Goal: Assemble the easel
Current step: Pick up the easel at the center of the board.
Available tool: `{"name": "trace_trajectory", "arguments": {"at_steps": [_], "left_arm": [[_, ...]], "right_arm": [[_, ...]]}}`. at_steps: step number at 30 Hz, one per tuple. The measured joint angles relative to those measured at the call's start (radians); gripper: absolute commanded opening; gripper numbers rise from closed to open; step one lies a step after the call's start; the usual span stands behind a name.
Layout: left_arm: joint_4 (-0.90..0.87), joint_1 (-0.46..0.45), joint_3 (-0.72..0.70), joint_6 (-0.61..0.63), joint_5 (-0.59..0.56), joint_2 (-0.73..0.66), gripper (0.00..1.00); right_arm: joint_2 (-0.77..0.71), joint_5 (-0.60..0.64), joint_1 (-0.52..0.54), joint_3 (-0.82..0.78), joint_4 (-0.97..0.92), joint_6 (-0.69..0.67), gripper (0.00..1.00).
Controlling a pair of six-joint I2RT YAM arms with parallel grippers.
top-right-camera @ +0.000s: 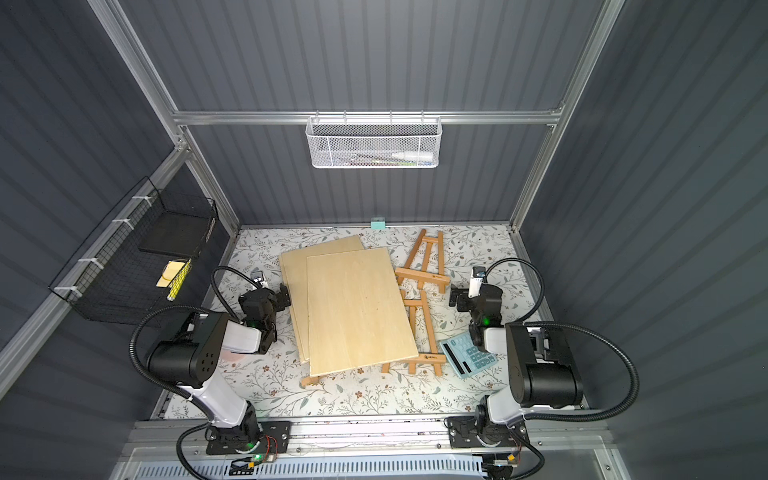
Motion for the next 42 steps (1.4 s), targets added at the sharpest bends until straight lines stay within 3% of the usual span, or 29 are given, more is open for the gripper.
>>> {"name": "trace_trajectory", "arguments": {"at_steps": [4,6,8,10,13,16,22,28,35,42], "left_arm": [[-0.019,0.000,0.003,0.001,0.001,-0.010,1.00],[-0.132,0.000,0.034,0.006,0.005,-0.051,1.00],[-0.328,-0.002,0.129,0.002,0.004,-0.111,1.00],[-0.468,-0.012,0.238,-0.008,-0.020,-0.164,1.00],[-0.619,-0.050,0.374,-0.058,-0.096,-0.242,1.00],[-0.798,-0.109,0.506,-0.150,-0.138,-0.270,1.00],[-1.106,-0.290,0.735,-0.378,-0.092,-0.130,1.00],[-1.233,-0.404,0.759,-0.572,0.046,0.029,0.99],[-1.330,-0.435,0.835,-0.628,0.087,0.099,0.99],[-1.361,-0.446,0.860,-0.641,0.082,0.099,0.99]], "right_arm": [[-0.006,0.000,0.000,0.008,-0.026,0.001,0.99],[-0.045,-0.004,0.000,0.076,-0.207,0.004,0.99],[-0.075,-0.004,0.000,0.241,-0.448,0.017,0.99],[-0.108,0.017,0.014,0.373,-0.563,0.040,0.99],[-0.204,0.056,0.049,0.449,-0.674,0.116,0.99],[-0.205,0.092,0.063,0.541,-0.831,0.208,0.99],[0.055,0.136,0.069,0.834,-1.152,0.306,0.98],[0.320,0.134,0.085,1.056,-1.339,0.363,0.76],[0.582,0.123,0.121,1.280,-1.462,0.370,0.69],[0.726,0.148,0.171,1.431,-1.553,0.368,0.55]]}}
